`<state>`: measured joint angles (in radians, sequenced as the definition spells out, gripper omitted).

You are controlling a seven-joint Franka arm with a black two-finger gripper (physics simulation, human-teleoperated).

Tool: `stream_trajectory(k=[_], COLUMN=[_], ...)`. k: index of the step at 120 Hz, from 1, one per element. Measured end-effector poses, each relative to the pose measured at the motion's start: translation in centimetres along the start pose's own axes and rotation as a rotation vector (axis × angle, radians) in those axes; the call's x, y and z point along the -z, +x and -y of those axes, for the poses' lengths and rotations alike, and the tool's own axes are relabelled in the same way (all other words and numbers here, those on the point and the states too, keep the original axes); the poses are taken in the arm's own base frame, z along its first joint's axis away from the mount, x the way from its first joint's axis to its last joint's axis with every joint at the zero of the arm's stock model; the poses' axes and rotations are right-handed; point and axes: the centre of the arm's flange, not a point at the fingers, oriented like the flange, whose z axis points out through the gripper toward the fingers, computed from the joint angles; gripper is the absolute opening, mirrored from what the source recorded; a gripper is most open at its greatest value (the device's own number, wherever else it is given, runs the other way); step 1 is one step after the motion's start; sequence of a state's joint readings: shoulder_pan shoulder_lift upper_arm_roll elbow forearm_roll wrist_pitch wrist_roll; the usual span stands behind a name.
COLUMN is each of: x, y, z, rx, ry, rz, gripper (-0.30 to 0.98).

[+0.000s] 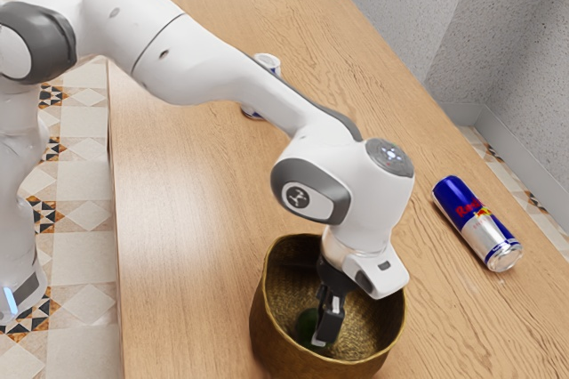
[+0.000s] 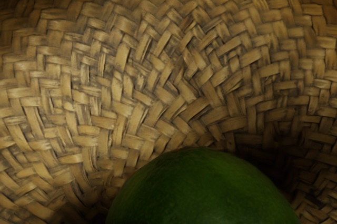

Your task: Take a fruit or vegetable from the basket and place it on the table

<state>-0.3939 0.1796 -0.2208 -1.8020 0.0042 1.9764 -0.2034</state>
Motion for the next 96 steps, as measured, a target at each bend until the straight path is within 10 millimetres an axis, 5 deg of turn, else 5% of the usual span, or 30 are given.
stream_trajectory(k=[20, 52, 80, 96], x=[-1.0, -1.0, 4.8, 11.9], y=[0.1, 0.1, -1.5, -2.1], z=[0.0, -0.3, -1.7, -2.7], rx=[0.002, 0.001, -0.017, -0.028], ry=[-0.006, -0.007, 0.006, 0.01], rz=[0.009, -0.007, -0.094, -0.185], gripper=[0.64, 0.33, 0.25, 0.23])
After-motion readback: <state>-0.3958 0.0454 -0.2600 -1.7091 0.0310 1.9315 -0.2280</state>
